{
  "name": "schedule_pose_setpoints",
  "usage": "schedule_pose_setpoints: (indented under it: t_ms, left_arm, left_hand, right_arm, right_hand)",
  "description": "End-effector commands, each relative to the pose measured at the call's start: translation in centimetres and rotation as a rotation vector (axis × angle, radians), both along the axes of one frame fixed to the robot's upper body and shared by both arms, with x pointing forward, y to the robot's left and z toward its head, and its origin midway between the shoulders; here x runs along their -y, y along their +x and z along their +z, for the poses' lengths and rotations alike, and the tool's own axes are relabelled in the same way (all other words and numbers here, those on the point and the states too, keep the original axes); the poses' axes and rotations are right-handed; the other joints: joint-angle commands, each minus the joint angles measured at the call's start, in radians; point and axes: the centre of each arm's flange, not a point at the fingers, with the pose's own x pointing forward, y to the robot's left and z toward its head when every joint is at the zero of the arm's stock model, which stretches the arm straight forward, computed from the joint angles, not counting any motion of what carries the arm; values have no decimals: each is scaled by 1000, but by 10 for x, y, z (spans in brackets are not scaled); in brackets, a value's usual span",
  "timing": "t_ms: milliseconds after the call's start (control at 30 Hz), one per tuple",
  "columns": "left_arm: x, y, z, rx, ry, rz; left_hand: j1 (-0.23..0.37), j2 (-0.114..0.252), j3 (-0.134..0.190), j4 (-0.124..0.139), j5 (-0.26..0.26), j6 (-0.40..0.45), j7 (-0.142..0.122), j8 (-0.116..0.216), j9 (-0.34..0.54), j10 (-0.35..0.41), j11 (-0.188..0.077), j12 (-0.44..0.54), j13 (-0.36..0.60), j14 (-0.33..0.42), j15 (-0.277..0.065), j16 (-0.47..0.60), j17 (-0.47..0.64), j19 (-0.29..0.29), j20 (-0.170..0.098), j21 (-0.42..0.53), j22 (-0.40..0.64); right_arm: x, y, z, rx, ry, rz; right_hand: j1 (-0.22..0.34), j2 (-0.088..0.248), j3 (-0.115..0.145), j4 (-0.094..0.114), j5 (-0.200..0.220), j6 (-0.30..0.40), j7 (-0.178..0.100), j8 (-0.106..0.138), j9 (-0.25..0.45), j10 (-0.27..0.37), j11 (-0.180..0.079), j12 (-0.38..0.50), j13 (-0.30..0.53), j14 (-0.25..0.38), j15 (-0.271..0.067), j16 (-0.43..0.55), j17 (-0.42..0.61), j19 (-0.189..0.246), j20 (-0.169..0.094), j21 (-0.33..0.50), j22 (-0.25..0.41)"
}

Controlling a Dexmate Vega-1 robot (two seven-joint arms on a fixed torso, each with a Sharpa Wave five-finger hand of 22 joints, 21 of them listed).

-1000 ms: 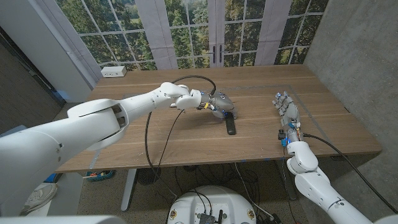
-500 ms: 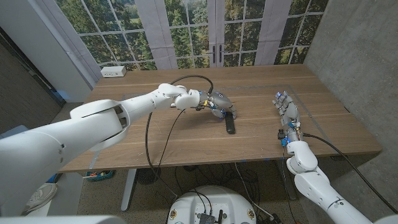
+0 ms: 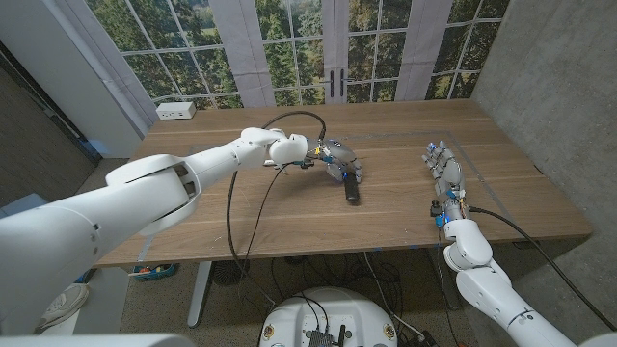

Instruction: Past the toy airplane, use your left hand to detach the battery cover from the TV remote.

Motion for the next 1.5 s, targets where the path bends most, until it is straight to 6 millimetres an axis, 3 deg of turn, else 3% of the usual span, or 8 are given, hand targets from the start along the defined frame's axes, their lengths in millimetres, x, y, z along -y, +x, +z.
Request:
schedule_pose_setpoints:
  t_ms: [33,667,1500]
  left_arm:
    - [-2,0,22,-56,-86,18]
    - [-12,11,48,-192,-230,85]
    - [-32,28,77,-363,-457,158]
  left_hand:
    - [-10,-3,8,0,14,339,194,23,91,480,51,152,204,15,-43,-4,3,8,-40,15,3]
    - [-13,-17,17,1,53,340,199,32,105,487,54,152,238,32,-43,-16,8,0,-38,53,8]
    - [-11,-28,26,1,89,337,206,28,104,483,59,145,271,37,-44,-30,15,-10,-36,94,12]
  right_arm:
    - [-1,-1,3,7,-7,-2]
    - [-1,2,8,7,-20,-7]
    - [-1,2,13,-14,-61,-67]
  right_hand:
    - [-5,16,-2,2,2,5,1,1,5,7,-5,1,5,5,2,-4,-1,10,1,1,4]
    - [-3,16,-1,-1,2,5,2,1,4,7,-4,1,5,6,1,-4,-2,10,1,0,4]
    - [18,14,9,-20,3,4,2,1,4,9,-7,1,5,7,-1,-7,-9,12,-1,-2,3]
